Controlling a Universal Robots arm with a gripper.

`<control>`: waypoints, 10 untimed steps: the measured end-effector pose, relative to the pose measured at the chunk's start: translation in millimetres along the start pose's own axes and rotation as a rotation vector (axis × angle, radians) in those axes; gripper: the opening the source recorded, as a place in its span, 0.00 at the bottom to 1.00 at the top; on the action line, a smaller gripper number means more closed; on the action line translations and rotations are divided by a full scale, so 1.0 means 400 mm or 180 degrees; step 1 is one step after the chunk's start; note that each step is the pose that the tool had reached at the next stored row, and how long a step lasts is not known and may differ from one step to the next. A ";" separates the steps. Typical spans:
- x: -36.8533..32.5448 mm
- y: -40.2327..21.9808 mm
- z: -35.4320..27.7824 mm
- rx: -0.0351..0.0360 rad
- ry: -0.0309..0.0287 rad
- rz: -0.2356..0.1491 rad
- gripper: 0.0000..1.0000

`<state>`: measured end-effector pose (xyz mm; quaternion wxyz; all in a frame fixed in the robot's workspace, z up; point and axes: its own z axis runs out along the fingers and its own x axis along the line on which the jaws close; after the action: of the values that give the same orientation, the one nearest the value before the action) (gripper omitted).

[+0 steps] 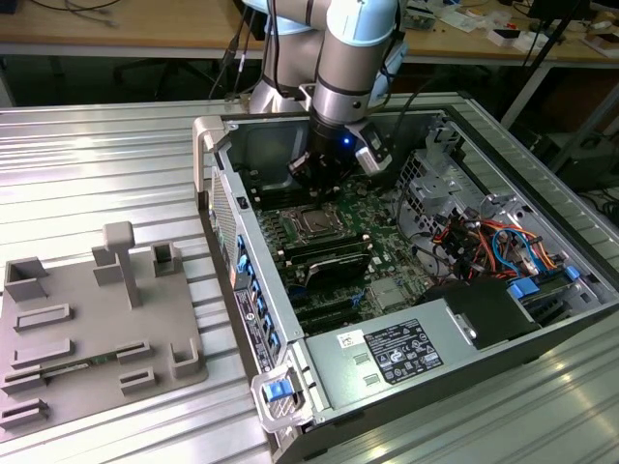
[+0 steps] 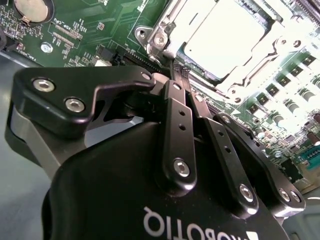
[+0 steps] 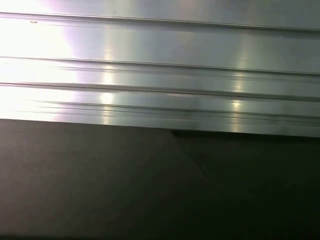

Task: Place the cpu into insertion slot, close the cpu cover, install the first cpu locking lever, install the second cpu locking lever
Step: 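Install the first cpu locking lever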

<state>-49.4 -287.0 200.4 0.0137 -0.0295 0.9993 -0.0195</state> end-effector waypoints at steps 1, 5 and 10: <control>0.000 0.001 -0.001 0.0001 0.0002 -0.0001 0.11; -0.001 0.003 -0.009 -0.0006 -0.0003 0.0000 0.11; -0.001 0.001 -0.017 -0.0005 -0.0002 0.0000 0.11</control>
<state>-49.2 -286.2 207.2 0.0140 -0.0296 0.9993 -0.0188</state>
